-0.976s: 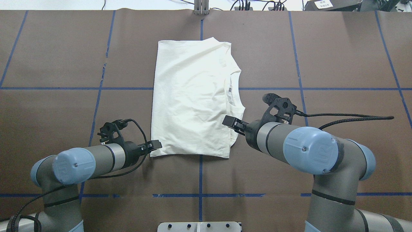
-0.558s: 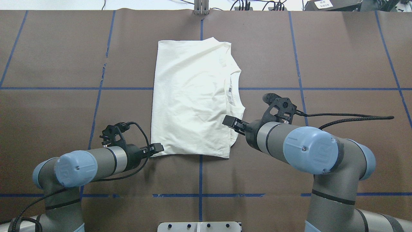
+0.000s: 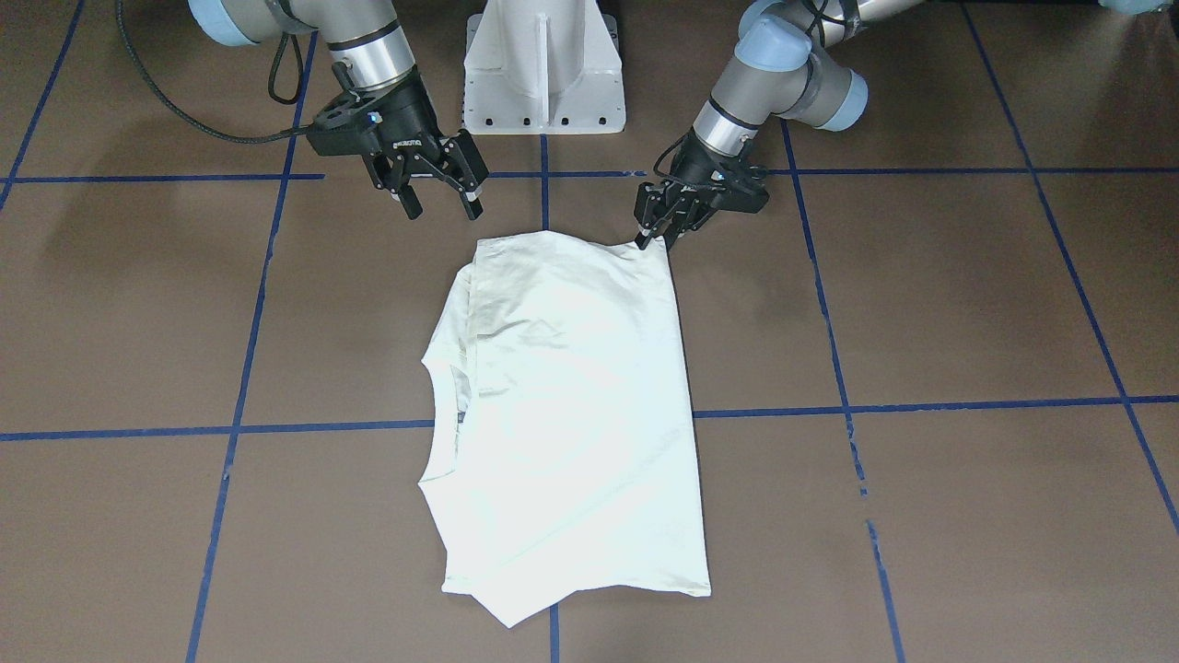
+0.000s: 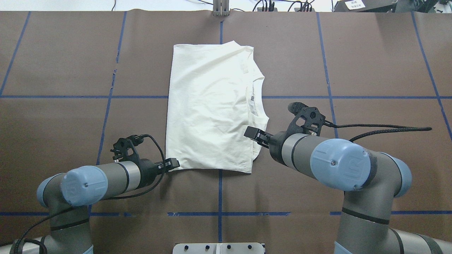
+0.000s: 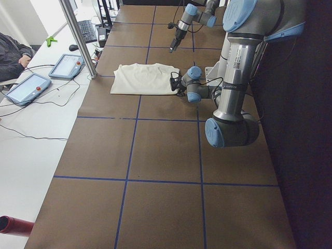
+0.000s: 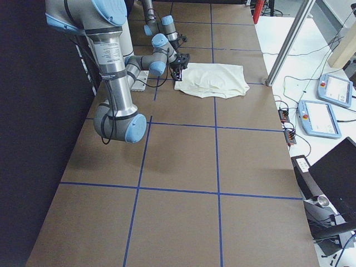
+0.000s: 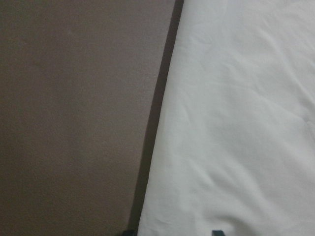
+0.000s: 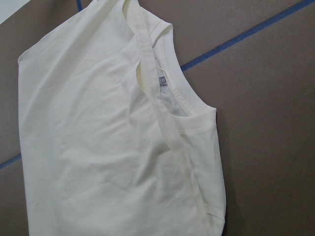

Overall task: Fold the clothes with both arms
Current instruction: 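Grasp the near edge corner with the left gripper while the right gripper waits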

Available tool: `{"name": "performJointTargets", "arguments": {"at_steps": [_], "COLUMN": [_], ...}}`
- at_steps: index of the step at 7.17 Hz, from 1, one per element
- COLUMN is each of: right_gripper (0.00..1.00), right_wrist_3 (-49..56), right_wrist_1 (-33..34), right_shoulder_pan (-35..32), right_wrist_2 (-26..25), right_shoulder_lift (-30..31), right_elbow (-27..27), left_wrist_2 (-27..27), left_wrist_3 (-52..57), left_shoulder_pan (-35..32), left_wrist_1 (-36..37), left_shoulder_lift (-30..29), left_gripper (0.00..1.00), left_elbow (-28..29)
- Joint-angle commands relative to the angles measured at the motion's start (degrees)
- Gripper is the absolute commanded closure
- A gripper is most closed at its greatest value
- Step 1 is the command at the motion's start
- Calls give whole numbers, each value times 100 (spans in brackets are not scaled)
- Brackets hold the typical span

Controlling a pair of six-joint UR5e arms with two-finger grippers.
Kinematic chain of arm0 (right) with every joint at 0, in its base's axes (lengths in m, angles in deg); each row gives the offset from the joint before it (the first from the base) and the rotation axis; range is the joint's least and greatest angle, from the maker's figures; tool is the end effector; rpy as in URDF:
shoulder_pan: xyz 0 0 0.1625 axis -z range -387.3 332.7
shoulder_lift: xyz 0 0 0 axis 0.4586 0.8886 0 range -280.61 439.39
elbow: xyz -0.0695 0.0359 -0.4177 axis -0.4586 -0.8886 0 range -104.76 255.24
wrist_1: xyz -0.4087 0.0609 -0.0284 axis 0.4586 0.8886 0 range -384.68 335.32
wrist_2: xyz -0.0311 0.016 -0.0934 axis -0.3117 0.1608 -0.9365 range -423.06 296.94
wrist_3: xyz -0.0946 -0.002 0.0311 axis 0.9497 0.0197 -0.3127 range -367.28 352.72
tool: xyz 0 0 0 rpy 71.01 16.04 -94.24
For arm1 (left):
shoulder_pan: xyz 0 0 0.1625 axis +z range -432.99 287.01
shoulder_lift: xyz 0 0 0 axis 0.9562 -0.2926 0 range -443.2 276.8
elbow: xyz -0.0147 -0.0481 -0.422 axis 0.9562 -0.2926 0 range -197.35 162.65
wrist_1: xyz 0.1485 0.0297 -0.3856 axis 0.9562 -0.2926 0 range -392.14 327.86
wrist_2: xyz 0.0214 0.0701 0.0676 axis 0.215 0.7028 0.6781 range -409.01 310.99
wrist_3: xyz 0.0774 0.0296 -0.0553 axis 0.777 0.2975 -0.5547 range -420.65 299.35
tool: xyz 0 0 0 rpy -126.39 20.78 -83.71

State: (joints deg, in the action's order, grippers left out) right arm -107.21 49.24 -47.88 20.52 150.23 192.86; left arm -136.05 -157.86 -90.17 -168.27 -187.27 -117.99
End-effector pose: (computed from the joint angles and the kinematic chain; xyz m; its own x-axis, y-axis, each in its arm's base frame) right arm -0.4562 -0.3257 0.2345 0.3444 0.3124 0.8853 -0.5094 0.8543 -0.1032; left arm 0.5192 -0.3055 0.3493 0.2683 -0.2140 -0.9393 0.3783 0.9201 -0.1016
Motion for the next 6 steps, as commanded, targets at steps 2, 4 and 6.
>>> {"name": "performJointTargets", "arguments": {"at_steps": [2, 4, 6], "right_gripper": [0, 0, 8], "right_wrist_3": [0, 0, -497], "right_wrist_1": [0, 26, 227], "right_shoulder_pan": [1, 27, 185], "right_wrist_2": [0, -140, -184], "right_shoulder_lift": [0, 0, -131], "right_elbow": [-10, -132, -387], "left_wrist_2": [3, 3, 3], "left_wrist_3": [8, 17, 17], "left_shoulder_pan": [4, 4, 4], "left_wrist_1": [-1, -10, -10], "left_shoulder_lift": [1, 10, -17], "left_gripper": [67, 100, 100], "left_elbow": [0, -52, -88]}}
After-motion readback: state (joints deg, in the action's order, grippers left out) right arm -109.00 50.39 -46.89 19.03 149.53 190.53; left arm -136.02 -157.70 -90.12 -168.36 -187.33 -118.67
